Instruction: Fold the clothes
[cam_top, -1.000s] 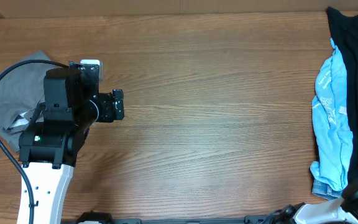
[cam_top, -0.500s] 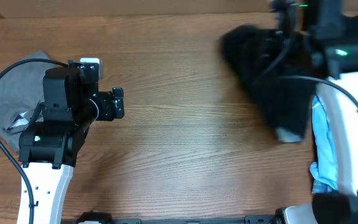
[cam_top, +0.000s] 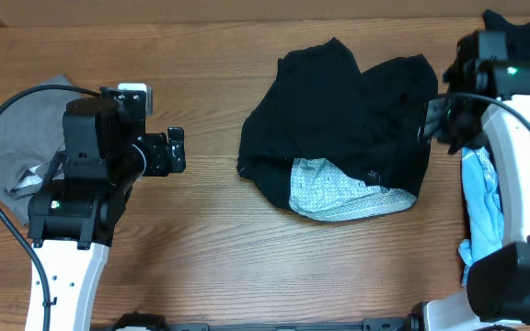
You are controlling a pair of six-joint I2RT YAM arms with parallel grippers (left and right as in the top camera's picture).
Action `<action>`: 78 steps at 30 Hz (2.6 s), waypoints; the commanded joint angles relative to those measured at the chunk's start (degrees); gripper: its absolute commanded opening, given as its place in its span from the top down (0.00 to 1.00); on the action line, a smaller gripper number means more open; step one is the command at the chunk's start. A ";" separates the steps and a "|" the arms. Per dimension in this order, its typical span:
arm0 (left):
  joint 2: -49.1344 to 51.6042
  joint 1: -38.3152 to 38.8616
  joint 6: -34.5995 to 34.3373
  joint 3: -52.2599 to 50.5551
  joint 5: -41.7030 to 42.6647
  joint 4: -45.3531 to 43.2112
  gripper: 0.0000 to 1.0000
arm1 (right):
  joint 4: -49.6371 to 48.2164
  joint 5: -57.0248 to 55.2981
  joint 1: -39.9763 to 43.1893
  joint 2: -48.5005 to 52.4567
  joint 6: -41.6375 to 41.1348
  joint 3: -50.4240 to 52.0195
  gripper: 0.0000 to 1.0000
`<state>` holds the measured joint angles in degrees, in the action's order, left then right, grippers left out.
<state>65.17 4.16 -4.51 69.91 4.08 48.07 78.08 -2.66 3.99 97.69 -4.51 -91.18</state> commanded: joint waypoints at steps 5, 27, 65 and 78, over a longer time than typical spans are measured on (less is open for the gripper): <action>0.09 0.26 -0.42 1.51 0.42 -0.13 0.05 | -10.01 9.73 -0.66 0.15 -0.20 20.09 0.42; 0.09 0.26 -0.42 1.51 0.42 -0.13 0.05 | -29.22 -5.22 -0.66 0.44 -9.27 32.35 0.38; 0.09 0.26 -0.44 1.51 0.50 -1.60 0.01 | -9.57 -14.05 1.44 -12.35 -3.19 -34.47 0.96; 0.09 0.26 -0.44 1.51 0.50 -1.64 0.01 | -4.39 28.20 0.33 -6.73 6.01 -34.03 0.96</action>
<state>65.17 4.16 -4.51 69.93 4.08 46.72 73.76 11.51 5.26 90.13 -0.97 -124.42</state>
